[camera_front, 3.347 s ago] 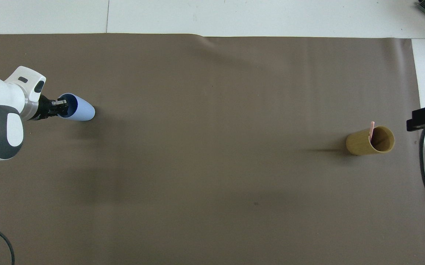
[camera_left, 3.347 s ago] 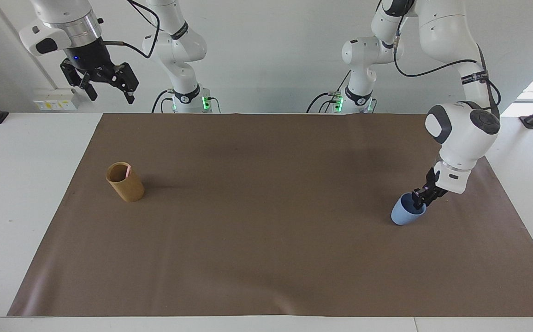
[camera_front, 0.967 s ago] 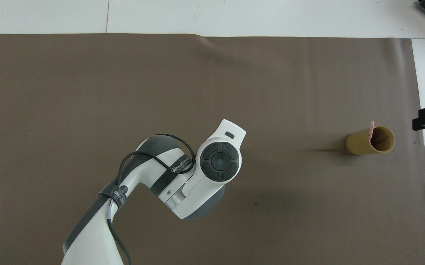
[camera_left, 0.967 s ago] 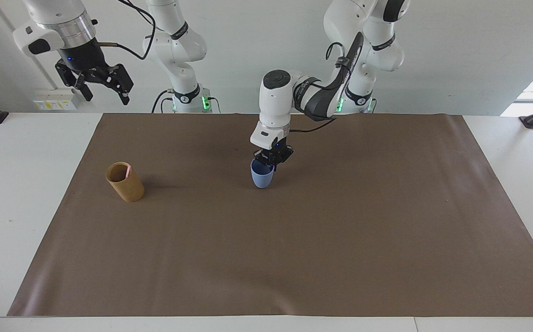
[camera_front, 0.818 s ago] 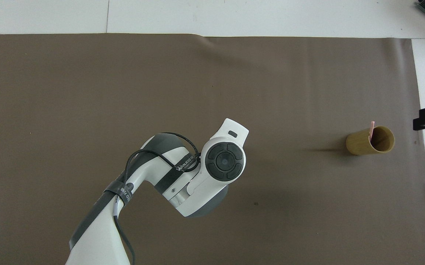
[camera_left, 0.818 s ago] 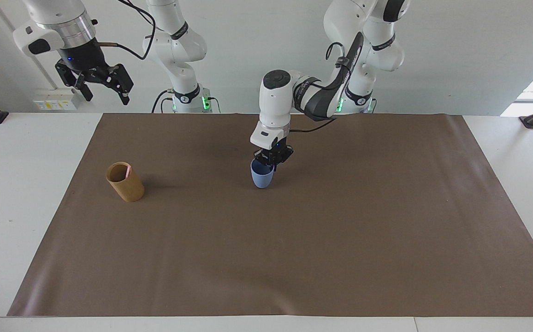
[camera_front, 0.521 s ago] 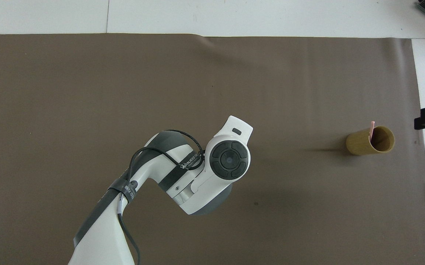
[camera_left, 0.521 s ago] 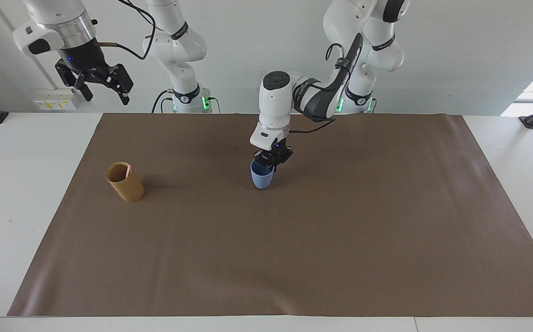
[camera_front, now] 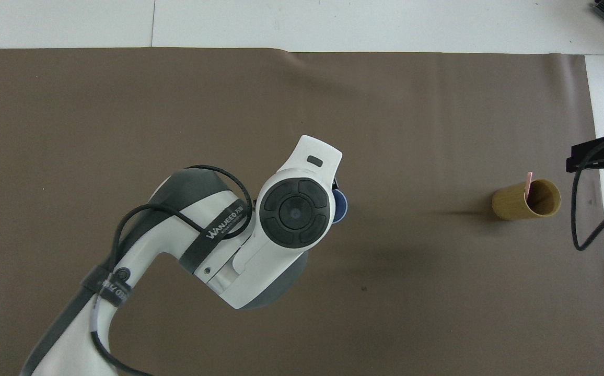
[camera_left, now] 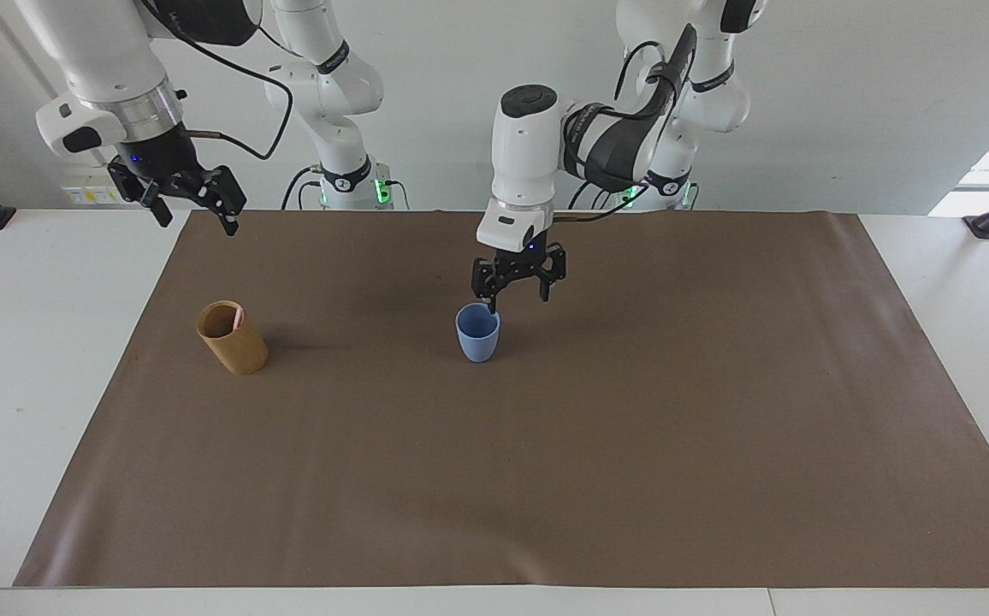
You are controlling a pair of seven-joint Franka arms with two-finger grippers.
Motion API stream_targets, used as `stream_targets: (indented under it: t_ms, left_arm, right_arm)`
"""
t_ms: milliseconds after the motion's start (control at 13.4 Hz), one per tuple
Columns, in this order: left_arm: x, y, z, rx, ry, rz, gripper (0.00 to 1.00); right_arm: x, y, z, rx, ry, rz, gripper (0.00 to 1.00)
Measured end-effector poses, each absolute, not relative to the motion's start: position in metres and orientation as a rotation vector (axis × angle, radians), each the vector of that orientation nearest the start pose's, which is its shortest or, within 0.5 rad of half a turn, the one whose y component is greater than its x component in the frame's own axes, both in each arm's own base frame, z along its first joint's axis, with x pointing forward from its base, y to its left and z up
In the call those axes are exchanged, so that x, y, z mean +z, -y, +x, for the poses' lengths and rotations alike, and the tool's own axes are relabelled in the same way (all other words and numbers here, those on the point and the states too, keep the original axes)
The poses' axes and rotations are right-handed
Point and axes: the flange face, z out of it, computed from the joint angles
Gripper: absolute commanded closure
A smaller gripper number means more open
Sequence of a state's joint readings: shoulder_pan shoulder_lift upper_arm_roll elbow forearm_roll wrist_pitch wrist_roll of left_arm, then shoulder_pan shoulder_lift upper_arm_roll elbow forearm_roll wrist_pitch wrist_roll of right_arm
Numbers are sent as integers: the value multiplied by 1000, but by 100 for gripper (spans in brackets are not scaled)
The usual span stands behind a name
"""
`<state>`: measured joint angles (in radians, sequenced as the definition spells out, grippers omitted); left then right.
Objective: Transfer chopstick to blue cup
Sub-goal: 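Set down the blue cup while the right gripper reaches the yellow cup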
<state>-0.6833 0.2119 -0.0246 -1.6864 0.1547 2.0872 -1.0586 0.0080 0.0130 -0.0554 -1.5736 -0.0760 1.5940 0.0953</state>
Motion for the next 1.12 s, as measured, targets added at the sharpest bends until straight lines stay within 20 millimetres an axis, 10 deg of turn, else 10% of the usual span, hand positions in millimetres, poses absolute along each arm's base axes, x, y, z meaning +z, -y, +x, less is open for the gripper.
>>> stream_targets:
  t_ms: [521,1116]
  left_arm:
    - [591,226,537,-300,404,-3111,0]
    - [605,17,551,-89,-23,-3163,0]
  right_arm:
    - [498,22,593,192,-122,-3309,4]
    - [460,7,594,226,78,-3388,75]
